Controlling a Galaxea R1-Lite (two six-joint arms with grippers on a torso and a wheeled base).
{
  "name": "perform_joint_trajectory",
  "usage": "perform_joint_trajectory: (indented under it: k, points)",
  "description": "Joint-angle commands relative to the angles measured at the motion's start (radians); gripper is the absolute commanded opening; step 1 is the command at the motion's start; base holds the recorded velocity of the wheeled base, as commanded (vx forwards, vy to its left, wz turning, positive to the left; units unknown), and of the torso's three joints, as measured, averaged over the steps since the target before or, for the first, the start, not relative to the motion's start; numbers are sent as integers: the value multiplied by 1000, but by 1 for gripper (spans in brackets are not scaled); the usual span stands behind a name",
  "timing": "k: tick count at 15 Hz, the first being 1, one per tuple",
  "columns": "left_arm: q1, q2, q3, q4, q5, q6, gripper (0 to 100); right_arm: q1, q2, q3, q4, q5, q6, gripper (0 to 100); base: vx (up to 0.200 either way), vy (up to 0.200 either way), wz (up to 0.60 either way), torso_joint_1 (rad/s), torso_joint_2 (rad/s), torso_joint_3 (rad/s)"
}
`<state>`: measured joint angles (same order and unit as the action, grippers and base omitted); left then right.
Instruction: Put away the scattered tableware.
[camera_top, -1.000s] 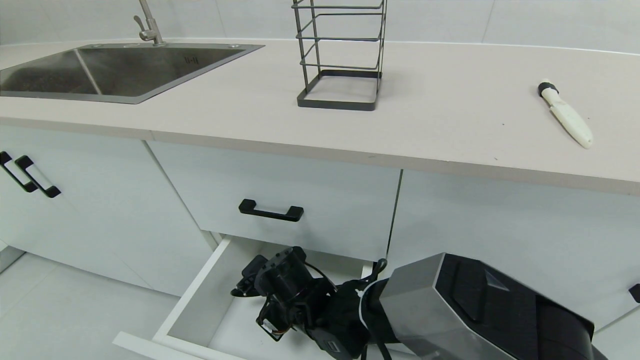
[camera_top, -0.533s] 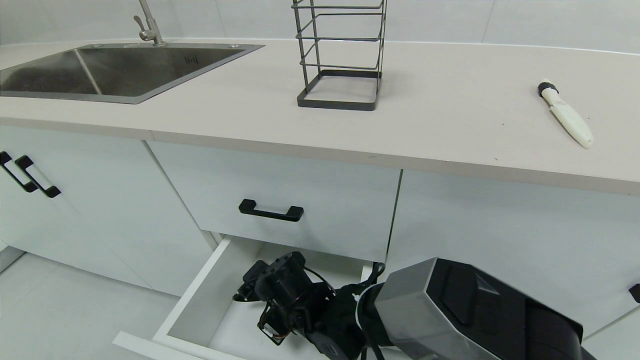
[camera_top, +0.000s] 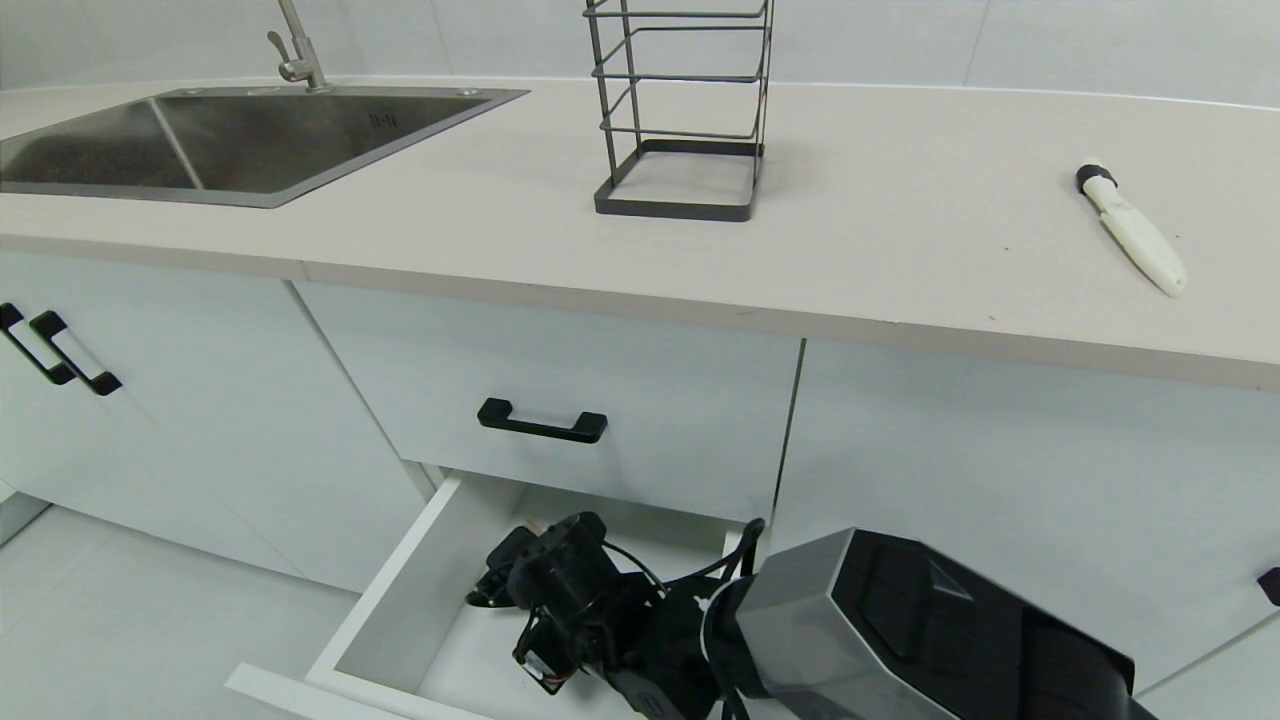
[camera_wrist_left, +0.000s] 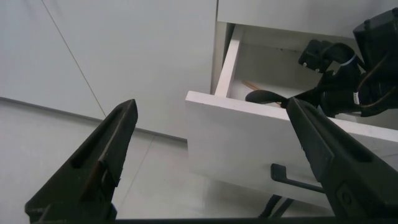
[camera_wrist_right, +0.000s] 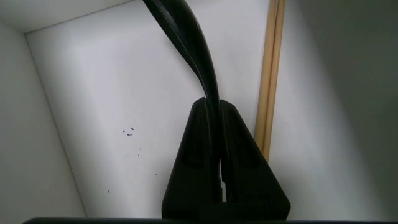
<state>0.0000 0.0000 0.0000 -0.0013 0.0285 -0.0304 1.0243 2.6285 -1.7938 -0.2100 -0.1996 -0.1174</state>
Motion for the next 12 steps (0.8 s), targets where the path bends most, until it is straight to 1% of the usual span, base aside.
perform_joint_trajectory:
  k: [1, 10, 11, 12]
  points:
    - [0, 0, 0, 0, 1, 0, 100, 0, 15, -13, 0, 0, 1, 0, 0, 0, 0, 0, 0, 0]
    - [0, 0, 0, 0, 1, 0, 100, 0, 41, -32, 21, 12, 9, 0, 0, 0, 0, 0, 0, 0]
    - [0, 0, 0, 0, 1, 0, 100, 0, 42, -35, 23, 14, 9, 100, 0, 0, 0, 0, 0, 0]
    - [0, 0, 0, 0, 1, 0, 100, 0, 44, -38, 23, 15, 9, 100, 0, 0, 0, 0, 0, 0]
